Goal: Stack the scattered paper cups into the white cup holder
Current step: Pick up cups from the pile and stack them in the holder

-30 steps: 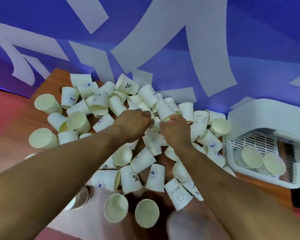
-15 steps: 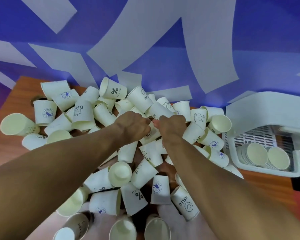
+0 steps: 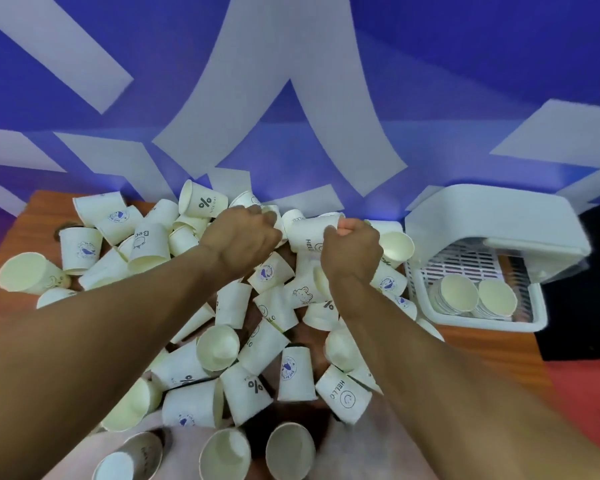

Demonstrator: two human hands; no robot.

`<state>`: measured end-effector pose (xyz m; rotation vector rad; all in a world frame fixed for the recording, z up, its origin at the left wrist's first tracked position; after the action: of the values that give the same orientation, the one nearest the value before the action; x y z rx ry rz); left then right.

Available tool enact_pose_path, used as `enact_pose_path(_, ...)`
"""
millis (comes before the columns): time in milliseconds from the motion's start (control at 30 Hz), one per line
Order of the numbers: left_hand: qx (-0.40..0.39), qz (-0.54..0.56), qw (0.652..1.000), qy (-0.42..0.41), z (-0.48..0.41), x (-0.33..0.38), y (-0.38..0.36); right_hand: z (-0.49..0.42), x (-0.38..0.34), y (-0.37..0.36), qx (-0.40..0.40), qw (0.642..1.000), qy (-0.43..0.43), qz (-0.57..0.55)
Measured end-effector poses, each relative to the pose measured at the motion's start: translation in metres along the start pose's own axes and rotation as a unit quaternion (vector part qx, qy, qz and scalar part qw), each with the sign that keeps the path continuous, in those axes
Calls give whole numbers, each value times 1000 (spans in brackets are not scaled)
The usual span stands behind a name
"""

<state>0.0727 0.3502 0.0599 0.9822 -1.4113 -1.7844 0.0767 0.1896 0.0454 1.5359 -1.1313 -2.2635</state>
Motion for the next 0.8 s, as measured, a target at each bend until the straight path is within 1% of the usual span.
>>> enact_pose_path(133,85,10,996,32,4,18,32,4,6,39,20,998,58,2)
enact_pose_path(233,141,4,989,47,6,39,55,2,14,69,28,991,125,21)
enact_pose_path(300,162,7,986,50,2,59,69,-3,20,91,53,981,179,57)
enact_pose_path(400,154,19,987,50,-14,96,86,-11,34,126,103,949,271,125)
enact_pose_path(500,140,30,988,60,-36,139,99,-25,54,162,125,925,334,134)
enact_pose_path(700,130,73,987,68,-89,223,111,-62,102,227,142,890,389,191)
enact_pose_path(800,135,96,984,64,-110,258,117,-80,124,253,158,875,394,232)
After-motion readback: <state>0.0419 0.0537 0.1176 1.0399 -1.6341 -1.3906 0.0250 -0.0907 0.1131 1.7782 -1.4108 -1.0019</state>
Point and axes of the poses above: each hand's wrist, its own z-axis away from the middle knuckle, its own y-axis out of the back of the hand, x = y × z, the point moved 6 cm from there along -z, towards the middle knuckle, and after that the axes turned 8 degrees about z, right-handed, at the moved point
